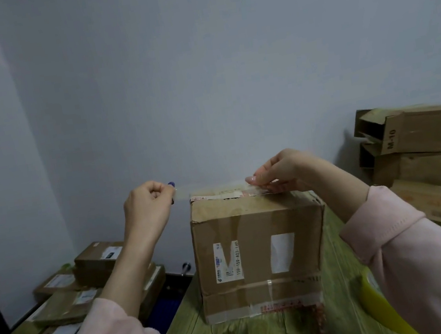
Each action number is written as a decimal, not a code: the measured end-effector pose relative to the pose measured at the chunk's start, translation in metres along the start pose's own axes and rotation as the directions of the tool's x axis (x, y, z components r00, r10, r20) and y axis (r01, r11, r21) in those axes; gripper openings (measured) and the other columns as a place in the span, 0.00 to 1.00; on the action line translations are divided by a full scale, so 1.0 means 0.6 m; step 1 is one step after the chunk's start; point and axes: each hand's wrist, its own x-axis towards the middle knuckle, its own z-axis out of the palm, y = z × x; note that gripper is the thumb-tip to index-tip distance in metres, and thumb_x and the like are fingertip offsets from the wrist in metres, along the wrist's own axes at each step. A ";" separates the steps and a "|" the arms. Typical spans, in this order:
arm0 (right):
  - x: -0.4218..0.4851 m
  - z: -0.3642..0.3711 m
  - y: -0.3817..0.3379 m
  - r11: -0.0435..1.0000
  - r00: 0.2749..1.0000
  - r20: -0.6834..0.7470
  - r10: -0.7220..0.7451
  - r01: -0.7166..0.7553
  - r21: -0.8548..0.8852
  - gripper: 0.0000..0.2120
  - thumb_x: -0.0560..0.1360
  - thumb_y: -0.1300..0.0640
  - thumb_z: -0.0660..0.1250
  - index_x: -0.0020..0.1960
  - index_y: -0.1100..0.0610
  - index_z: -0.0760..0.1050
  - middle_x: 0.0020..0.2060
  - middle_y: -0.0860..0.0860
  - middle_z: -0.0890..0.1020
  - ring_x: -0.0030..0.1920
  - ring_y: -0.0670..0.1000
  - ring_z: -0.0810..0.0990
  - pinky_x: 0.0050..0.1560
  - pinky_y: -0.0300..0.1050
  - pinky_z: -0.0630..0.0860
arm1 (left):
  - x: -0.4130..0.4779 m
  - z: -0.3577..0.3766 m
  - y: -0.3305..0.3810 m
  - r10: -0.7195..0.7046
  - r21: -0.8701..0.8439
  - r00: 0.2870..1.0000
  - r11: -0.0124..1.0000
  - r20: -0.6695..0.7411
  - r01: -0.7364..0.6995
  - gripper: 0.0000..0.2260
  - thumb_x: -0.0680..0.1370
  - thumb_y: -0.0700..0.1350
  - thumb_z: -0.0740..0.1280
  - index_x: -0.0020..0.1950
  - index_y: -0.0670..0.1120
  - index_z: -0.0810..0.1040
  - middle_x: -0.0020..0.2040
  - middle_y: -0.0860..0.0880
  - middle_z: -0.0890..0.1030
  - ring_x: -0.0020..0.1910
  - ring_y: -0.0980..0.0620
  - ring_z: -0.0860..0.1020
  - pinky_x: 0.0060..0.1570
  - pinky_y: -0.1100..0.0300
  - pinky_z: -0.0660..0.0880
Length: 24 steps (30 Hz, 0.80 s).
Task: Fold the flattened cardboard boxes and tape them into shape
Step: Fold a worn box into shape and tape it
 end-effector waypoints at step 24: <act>0.019 0.026 0.012 0.936 0.975 -0.183 -0.127 0.057 -0.346 0.17 0.60 0.49 0.81 0.40 0.59 0.81 0.32 0.52 0.81 0.33 0.48 0.76 0.34 0.39 0.72 | -0.004 0.006 -0.034 -0.081 0.057 0.997 0.995 0.014 0.080 0.09 0.77 0.43 0.64 0.36 0.44 0.76 0.33 0.48 0.78 0.33 0.54 0.74 0.32 0.62 0.67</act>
